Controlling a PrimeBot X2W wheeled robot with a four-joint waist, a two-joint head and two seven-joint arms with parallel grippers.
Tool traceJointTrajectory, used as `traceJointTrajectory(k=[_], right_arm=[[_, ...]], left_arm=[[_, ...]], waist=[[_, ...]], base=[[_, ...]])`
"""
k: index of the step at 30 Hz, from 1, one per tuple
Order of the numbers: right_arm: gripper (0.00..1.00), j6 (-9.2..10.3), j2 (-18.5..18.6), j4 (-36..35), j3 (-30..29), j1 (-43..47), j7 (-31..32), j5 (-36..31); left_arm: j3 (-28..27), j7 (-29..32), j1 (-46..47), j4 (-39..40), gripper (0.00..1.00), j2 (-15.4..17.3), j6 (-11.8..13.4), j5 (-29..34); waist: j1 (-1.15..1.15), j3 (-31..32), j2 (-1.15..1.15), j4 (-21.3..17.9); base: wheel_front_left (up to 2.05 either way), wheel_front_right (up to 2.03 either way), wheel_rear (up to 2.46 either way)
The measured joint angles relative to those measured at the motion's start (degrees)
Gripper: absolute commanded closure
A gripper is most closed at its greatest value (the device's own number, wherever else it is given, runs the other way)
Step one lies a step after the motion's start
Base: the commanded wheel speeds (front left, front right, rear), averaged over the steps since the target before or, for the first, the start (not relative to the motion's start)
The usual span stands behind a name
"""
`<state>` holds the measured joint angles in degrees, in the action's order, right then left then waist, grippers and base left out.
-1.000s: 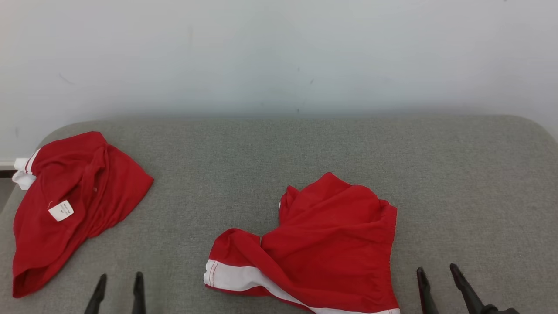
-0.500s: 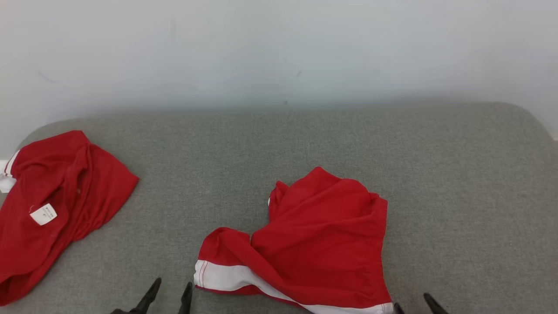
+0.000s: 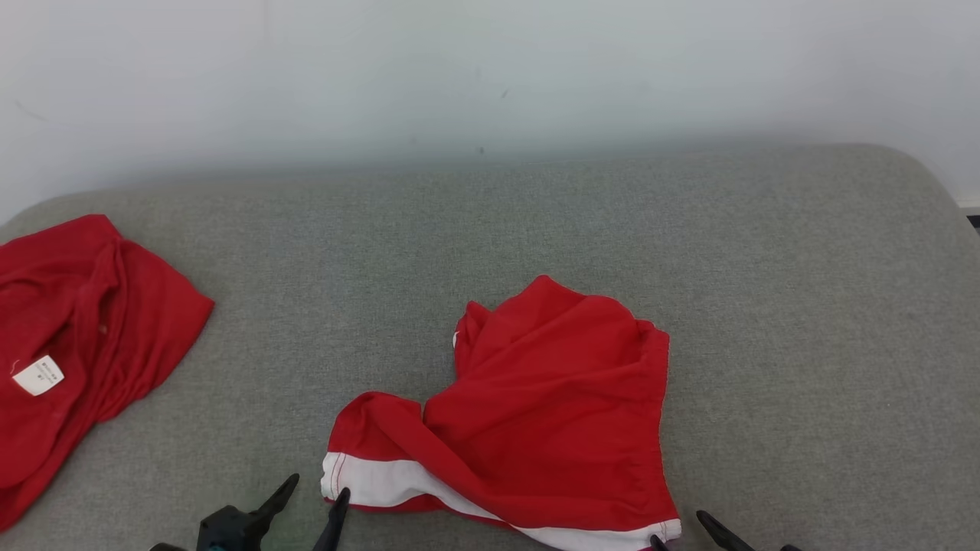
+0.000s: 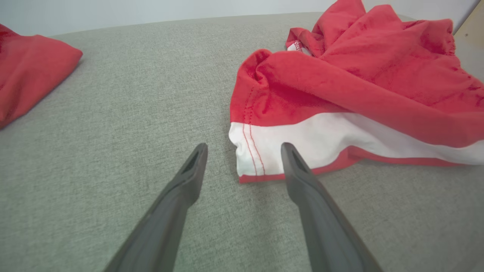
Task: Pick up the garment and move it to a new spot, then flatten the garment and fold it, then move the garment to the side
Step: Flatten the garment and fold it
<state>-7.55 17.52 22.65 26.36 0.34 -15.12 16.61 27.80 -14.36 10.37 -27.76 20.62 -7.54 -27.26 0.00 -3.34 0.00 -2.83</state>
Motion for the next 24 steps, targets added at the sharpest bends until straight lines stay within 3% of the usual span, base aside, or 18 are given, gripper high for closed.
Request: traceJointTrajectory(k=[6, 15, 16, 17, 18, 19, 24], right_arm=[[0.00, 0.00, 1.4, 1.2, 3.0, -2.7, 0.0, 1.8], [0.00, 0.00, 2.2, 2.5, 6.8, -5.5, 0.0, 3.7], [0.13, 0.00, 2.2, 2.9, 7.3, -5.8, 0.0, 4.2], [0.62, 0.00, 2.3, 3.1, 7.6, -6.0, 0.0, 4.4], [0.89, 0.00, 2.3, 3.1, 8.0, -6.3, 0.0, 4.6], [1.00, 0.00, 2.3, 3.3, 8.4, -6.7, 0.0, 4.8], [1.00, 0.00, 2.1, 3.0, 9.4, -7.6, 0.0, 5.7]], left_arm=[[4.1, -0.2, 3.5, -2.7, 0.00, 1.8, 0.0, -3.2], [9.5, -0.5, 7.7, -6.7, 0.00, 2.0, 0.0, -7.1], [9.9, -0.5, 8.1, -6.9, 0.01, 1.8, 0.0, -7.7], [10.5, -0.5, 8.5, -7.2, 0.53, 1.8, 0.0, -8.0], [11.1, -0.6, 8.9, -7.5, 0.86, 1.7, 0.0, -8.0], [11.4, -0.6, 9.2, -8.0, 1.00, 1.6, 0.0, -8.3], [11.7, -0.6, 9.6, -8.5, 1.00, 0.7, 0.0, -9.9]], waist=[[0.00, -0.9, 0.00, -0.4], [0.00, -2.0, 0.00, -0.6], [0.00, -2.1, 0.00, -0.6], [0.00, -2.2, 0.00, -0.5], [0.00, -2.3, 0.00, -0.5], [0.00, -2.4, 0.00, -0.4], [0.00, -2.5, 0.00, -0.1]], base=[[0.00, 0.00, 0.00], [0.00, 0.00, 0.00], [0.00, 0.00, 0.00], [0.00, 0.00, 0.00], [0.00, 0.00, 0.00], [0.00, 0.00, 0.00], [0.00, 0.00, 0.00]])
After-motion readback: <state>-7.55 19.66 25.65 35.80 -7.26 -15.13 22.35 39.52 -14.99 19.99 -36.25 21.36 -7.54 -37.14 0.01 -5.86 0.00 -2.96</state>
